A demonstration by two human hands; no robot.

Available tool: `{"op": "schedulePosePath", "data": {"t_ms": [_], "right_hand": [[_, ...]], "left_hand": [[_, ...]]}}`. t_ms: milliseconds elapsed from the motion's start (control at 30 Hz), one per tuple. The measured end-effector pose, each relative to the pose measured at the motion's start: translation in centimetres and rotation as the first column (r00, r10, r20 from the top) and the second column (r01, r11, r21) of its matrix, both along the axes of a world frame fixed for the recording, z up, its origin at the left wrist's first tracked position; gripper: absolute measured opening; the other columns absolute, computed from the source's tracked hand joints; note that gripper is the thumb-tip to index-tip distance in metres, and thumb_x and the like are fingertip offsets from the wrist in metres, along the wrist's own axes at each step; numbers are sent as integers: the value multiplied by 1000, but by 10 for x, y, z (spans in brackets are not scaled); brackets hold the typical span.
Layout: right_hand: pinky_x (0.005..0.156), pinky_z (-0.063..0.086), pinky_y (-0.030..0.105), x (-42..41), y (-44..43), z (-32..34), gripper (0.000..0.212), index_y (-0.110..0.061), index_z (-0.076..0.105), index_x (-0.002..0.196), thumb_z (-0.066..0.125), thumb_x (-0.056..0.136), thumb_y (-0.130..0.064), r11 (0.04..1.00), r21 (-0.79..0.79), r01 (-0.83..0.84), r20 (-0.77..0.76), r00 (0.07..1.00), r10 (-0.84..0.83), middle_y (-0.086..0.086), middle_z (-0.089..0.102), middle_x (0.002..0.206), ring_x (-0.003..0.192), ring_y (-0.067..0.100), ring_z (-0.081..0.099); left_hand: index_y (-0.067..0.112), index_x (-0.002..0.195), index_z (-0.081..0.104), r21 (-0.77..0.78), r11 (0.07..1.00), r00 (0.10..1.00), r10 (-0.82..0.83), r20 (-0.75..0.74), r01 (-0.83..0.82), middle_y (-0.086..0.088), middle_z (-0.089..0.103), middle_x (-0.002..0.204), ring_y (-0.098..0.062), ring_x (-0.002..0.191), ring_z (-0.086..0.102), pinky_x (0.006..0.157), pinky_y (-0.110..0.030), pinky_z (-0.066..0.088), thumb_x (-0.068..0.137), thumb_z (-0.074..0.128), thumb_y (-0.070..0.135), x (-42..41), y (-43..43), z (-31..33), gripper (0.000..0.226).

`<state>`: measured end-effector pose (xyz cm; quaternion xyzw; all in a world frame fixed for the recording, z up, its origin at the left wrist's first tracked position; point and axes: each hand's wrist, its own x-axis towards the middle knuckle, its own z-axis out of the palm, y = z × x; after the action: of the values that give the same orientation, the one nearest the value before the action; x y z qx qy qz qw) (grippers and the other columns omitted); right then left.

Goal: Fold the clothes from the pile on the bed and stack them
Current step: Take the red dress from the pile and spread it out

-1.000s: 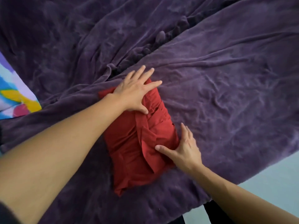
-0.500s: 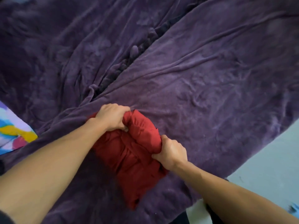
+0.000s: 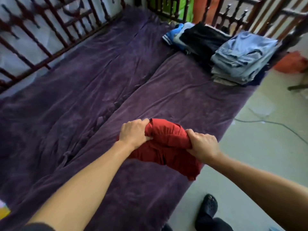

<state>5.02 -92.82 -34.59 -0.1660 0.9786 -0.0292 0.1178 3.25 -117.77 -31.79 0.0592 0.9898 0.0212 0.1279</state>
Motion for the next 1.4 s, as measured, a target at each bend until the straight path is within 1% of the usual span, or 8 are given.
{"op": "schedulePosePath", "data": {"t_ms": [233,533,767,900,967,1100,1200,1400], "right_hand": [[76,48,38,-77,142,54,49,-28,39,127,51,82,-41,994,-44,100,-110,988,-104,-4,65,115,99,31,65],[76,49,40,-201,270,105,47,-24,41,126,51,84,-43,997,-53,49,-181,982,-58,-1,65,111,98,30,65],[67,39,35,-306,284,122,41,-23,43,119,53,84,-41,999,-37,28,-231,972,-36,-2,66,107,96,26,65],[70,43,36,-376,282,124,43,-23,44,119,56,82,-42,997,-58,47,-247,967,-60,-3,68,105,95,27,66],[67,40,36,-414,280,126,45,-23,43,121,58,82,-41,996,-64,54,-242,968,-68,-1,68,104,93,29,66],[65,41,36,-486,276,124,48,-25,42,121,60,81,-45,992,-115,59,-238,967,-86,0,69,103,92,29,66],[67,43,37,-536,272,115,49,-24,43,118,61,80,-49,984,-154,85,-215,969,-118,3,69,100,93,30,66],[76,47,37,-646,270,69,58,-23,45,121,68,76,-50,966,-227,123,-62,988,-140,5,68,108,102,30,64]], "left_hand": [[28,117,49,-54,994,990,-99,-105,93,1,62,111,-28,103,63,79,-38,48,76,61,64,-99,144,67,56],[28,111,52,-37,997,976,-74,-204,68,2,64,105,-25,99,64,76,-38,49,72,65,64,-212,268,115,54],[29,113,52,-58,998,972,-44,-231,31,3,64,108,-26,101,63,78,-36,49,71,67,65,-320,285,135,57],[28,110,52,-61,998,971,-43,-236,29,2,65,109,-27,101,64,78,-37,49,69,67,65,-394,286,139,57],[29,110,52,-84,996,967,-53,-248,33,2,65,110,-26,102,64,77,-36,49,69,67,65,-432,286,143,57],[29,118,52,-117,993,965,-55,-255,26,-1,64,115,-28,105,62,80,-35,47,71,69,62,-503,287,155,60],[29,125,48,-175,984,967,-67,-245,23,-2,62,118,-28,108,60,82,-35,46,72,70,60,-556,289,159,65],[26,119,51,-245,968,988,13,-157,-52,-7,62,119,-31,111,59,86,-37,45,69,75,54,-671,300,126,61]]}}
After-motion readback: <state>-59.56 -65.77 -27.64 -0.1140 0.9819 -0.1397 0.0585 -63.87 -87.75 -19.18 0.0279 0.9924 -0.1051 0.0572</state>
